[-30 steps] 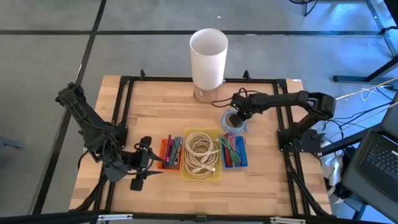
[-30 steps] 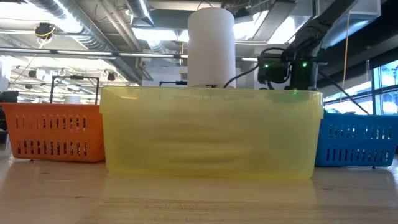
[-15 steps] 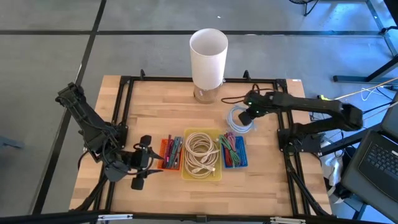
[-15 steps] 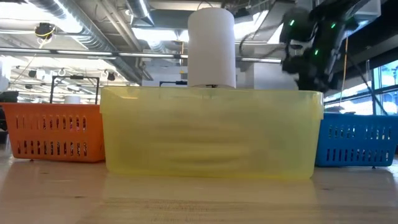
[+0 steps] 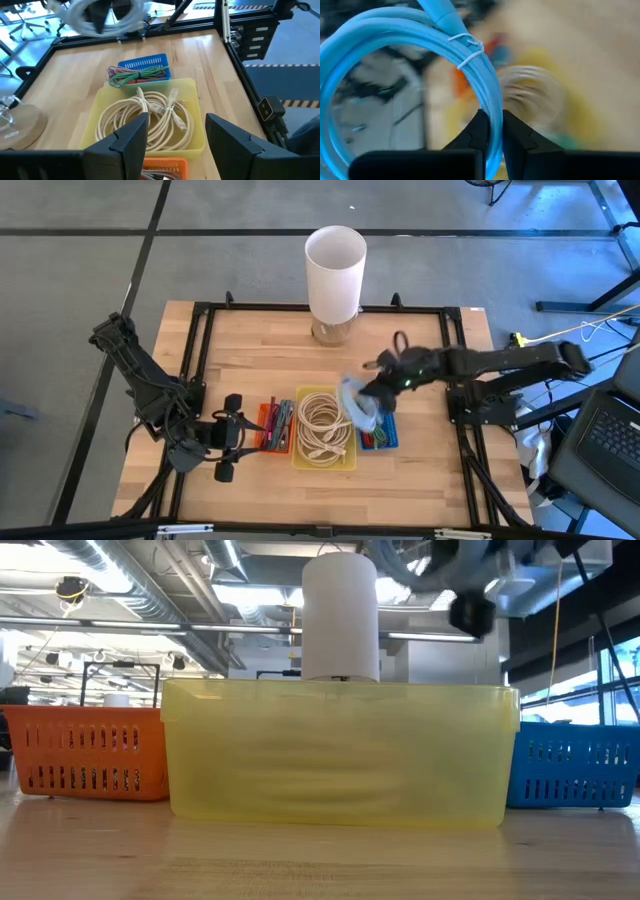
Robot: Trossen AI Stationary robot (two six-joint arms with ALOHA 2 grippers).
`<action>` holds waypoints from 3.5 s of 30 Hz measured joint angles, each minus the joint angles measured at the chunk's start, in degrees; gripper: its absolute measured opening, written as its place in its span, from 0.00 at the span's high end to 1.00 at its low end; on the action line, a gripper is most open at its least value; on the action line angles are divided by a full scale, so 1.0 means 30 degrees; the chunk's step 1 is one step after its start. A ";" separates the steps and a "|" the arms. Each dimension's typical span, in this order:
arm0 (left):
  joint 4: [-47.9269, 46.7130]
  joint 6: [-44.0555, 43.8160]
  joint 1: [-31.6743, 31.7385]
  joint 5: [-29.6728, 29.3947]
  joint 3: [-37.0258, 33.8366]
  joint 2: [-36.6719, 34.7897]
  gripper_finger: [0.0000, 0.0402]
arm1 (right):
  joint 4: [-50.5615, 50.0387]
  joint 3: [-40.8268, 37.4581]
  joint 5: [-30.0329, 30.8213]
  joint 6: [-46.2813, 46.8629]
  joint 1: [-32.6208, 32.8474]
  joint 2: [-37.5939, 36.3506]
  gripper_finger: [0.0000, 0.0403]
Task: Pick & Place USB Port
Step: Put the blue HDMI cable into the yellow bin, then return to Home Position
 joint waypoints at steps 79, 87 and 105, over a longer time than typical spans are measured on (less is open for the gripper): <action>0.1595 0.0361 -0.0794 0.5268 0.0000 0.0007 0.52 | -0.8291 1.0785 1.5890 -0.3153 1.4759 0.9151 0.54; 0.1595 0.0368 -0.0794 0.5274 0.0000 0.0007 0.52 | -0.5211 0.7136 1.0551 -0.3130 1.2519 0.8793 0.54; 0.1595 0.0368 -0.0794 0.5256 0.0000 0.0007 0.52 | 0.8983 -1.0440 1.2993 -0.5153 0.7522 -0.5626 0.54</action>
